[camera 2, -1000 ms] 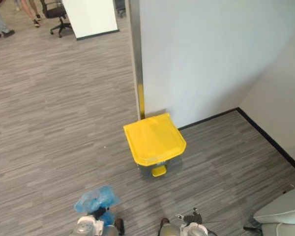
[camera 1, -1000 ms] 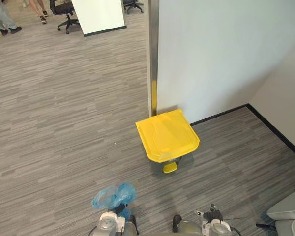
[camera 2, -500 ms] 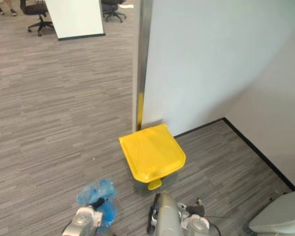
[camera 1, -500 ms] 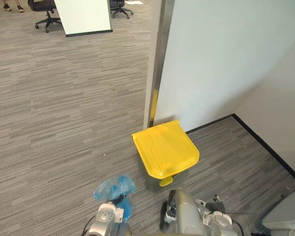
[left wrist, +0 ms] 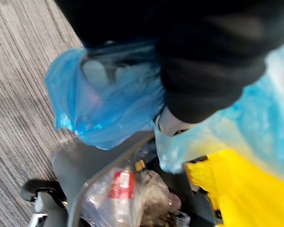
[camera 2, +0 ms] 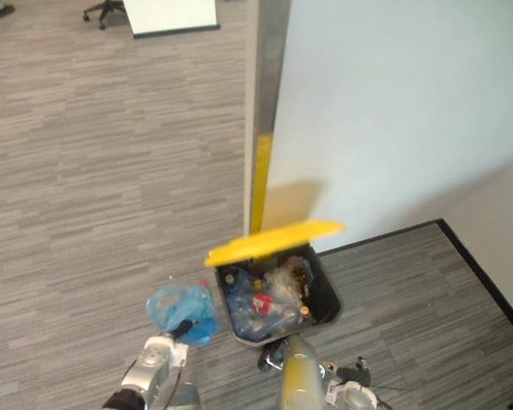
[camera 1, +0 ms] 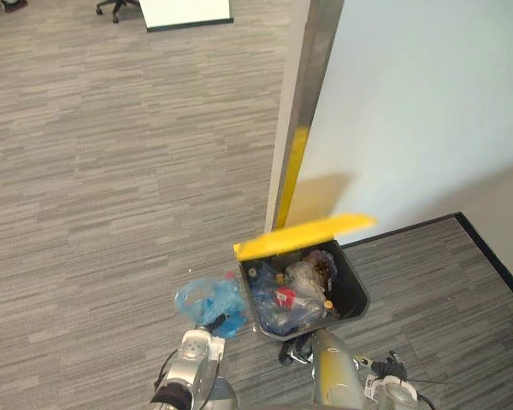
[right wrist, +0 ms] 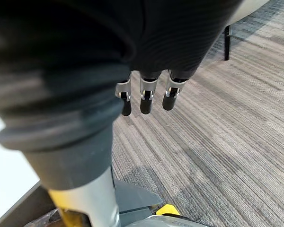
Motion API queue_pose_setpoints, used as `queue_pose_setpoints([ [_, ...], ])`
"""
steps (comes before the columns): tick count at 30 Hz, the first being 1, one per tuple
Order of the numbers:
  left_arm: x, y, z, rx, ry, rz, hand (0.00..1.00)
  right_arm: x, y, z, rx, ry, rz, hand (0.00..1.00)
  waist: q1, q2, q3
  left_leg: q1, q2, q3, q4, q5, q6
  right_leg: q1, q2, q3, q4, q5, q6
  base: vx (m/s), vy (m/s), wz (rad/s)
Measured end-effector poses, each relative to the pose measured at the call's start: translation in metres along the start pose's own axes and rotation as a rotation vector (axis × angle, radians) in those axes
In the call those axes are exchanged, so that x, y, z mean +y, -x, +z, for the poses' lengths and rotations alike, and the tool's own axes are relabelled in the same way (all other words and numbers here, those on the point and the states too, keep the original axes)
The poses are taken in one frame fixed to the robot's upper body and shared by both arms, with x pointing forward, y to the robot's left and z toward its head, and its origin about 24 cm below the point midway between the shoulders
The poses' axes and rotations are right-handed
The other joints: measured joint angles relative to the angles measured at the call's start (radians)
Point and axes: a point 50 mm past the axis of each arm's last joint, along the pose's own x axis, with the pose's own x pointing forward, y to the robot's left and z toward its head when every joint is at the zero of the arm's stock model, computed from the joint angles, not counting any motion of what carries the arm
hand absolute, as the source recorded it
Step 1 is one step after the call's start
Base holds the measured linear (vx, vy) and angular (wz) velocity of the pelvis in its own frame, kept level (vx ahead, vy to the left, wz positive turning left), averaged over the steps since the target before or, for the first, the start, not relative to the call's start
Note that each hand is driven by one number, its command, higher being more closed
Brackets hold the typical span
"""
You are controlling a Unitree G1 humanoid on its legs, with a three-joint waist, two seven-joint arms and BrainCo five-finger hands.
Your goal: Gather rubbish on tea table into small bin, then transfer packed bag to large trash can.
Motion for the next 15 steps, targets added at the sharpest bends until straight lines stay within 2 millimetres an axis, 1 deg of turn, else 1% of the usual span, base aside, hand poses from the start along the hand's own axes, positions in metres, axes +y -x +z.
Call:
queue_pose_setpoints([
  [1,0.000,-0.001,0.002,-0.006,-0.005,-0.003,1.00,0.000,0.000,-0.001,0.002,0.003,0.003,0.00,0.002,-0.002,-0.001,-0.002,0.012,0.001,-0.018,-0.001,0.000,0.000,0.004,-0.008,-0.006,0.000,0.000,-0.14,-0.159,0.37],
  [2,0.001,-0.001,0.002,-0.007,-0.012,-0.009,1.00,0.002,0.000,0.002,-0.008,0.012,0.013,0.00,0.004,-0.001,-0.005,-0.007,0.027,-0.005,-0.067,-0.022,0.028,-0.010,0.013,-0.027,-0.020,0.000,-0.001,-0.16,-0.168,0.45],
  [3,0.002,-0.001,0.003,-0.012,-0.015,-0.009,1.00,0.003,0.000,0.002,-0.012,0.018,0.016,0.00,0.004,-0.003,-0.012,-0.014,0.031,-0.010,-0.098,-0.041,0.034,-0.024,0.013,-0.038,-0.025,-0.001,-0.001,-0.19,-0.159,0.64],
  [4,0.003,-0.003,0.014,-0.052,-0.018,-0.010,1.00,0.004,-0.001,0.012,-0.050,0.045,0.028,0.00,0.002,0.003,-0.017,-0.036,0.042,-0.040,-0.177,-0.115,0.024,-0.068,0.012,-0.079,-0.024,-0.010,0.013,-0.12,-0.097,0.50],
  [5,0.003,-0.004,0.019,-0.071,-0.020,-0.011,1.00,0.006,-0.001,0.017,-0.069,0.054,0.035,0.00,0.002,0.003,-0.016,-0.049,0.041,-0.047,-0.190,-0.145,0.019,-0.083,0.010,-0.092,-0.021,-0.013,0.017,-0.24,-0.151,0.46],
  [6,0.006,-0.007,0.033,-0.119,-0.043,-0.012,1.00,0.016,-0.003,0.035,-0.130,0.104,0.079,0.00,0.014,-0.016,-0.005,-0.114,0.028,-0.065,-0.134,-0.214,0.011,-0.140,-0.003,-0.102,-0.005,-0.012,0.020,-0.32,-0.128,0.04],
  [7,0.004,-0.009,0.043,-0.146,-0.067,-0.028,1.00,0.036,-0.003,0.063,-0.223,0.156,0.148,0.00,0.030,-0.020,0.000,-0.206,0.000,-0.091,-0.017,-0.254,0.053,-0.187,-0.010,-0.111,0.009,0.007,0.049,-0.45,-0.170,-0.10],
  [8,0.003,-0.009,0.046,-0.162,-0.062,-0.031,1.00,0.051,0.001,0.083,-0.295,0.179,0.193,0.00,0.041,-0.010,0.014,-0.229,0.026,-0.090,-0.012,-0.301,-0.010,-0.264,-0.015,-0.017,0.182,0.011,-0.059,-0.35,-0.197,0.50],
  [9,0.005,-0.010,0.051,-0.177,-0.052,-0.019,1.00,0.072,0.007,0.097,-0.348,0.210,0.256,0.00,0.022,-0.052,0.028,-0.270,0.005,-0.126,0.021,-0.292,-0.068,-0.273,-0.027,0.187,0.293,-0.015,-0.073,-0.19,-0.154,0.97],
  [10,0.005,-0.009,0.054,-0.194,-0.045,-0.016,1.00,0.083,0.011,0.104,-0.375,0.217,0.288,0.00,0.023,-0.065,0.032,-0.291,-0.014,-0.153,0.029,-0.287,-0.083,-0.250,-0.039,0.206,0.240,-0.020,-0.040,-0.14,-0.221,0.88],
  [11,0.002,-0.006,0.063,-0.239,-0.009,-0.010,1.00,0.099,0.019,0.141,-0.491,0.230,0.322,0.00,0.057,-0.015,0.052,-0.356,-0.011,-0.200,0.088,-0.280,-0.101,-0.269,-0.020,0.147,0.189,-0.014,-0.020,-0.13,-0.106,0.13],
  [12,0.002,-0.006,0.065,-0.253,0.001,-0.006,1.00,0.105,0.023,0.157,-0.542,0.226,0.335,0.00,0.066,-0.001,0.053,-0.386,-0.011,-0.194,0.103,-0.277,-0.094,-0.275,-0.016,0.125,0.166,0.002,-0.023,-0.26,-0.115,-0.46],
  [13,0.009,-0.004,0.077,-0.302,0.033,0.023,1.00,0.133,0.048,0.211,-0.714,0.213,0.403,0.00,0.101,-0.002,0.065,-0.459,-0.026,-0.210,0.106,-0.255,-0.059,-0.311,-0.008,0.069,0.106,0.074,-0.028,-0.18,-0.007,-0.34],
  [14,0.013,-0.004,0.082,-0.320,0.039,0.041,1.00,0.140,0.056,0.223,-0.747,0.204,0.420,0.00,0.108,-0.008,0.079,-0.469,-0.021,-0.210,0.103,-0.250,-0.069,-0.315,-0.009,0.058,0.095,0.090,-0.027,-0.19,-0.077,-0.03],
  [15,0.014,-0.004,0.093,-0.357,0.065,0.052,1.00,0.145,0.066,0.245,-0.804,0.180,0.425,0.00,0.112,-0.007,0.107,-0.491,-0.013,-0.231,0.099,-0.250,-0.070,-0.312,-0.004,0.040,0.073,0.100,-0.031,-0.17,-0.182,0.40],
])
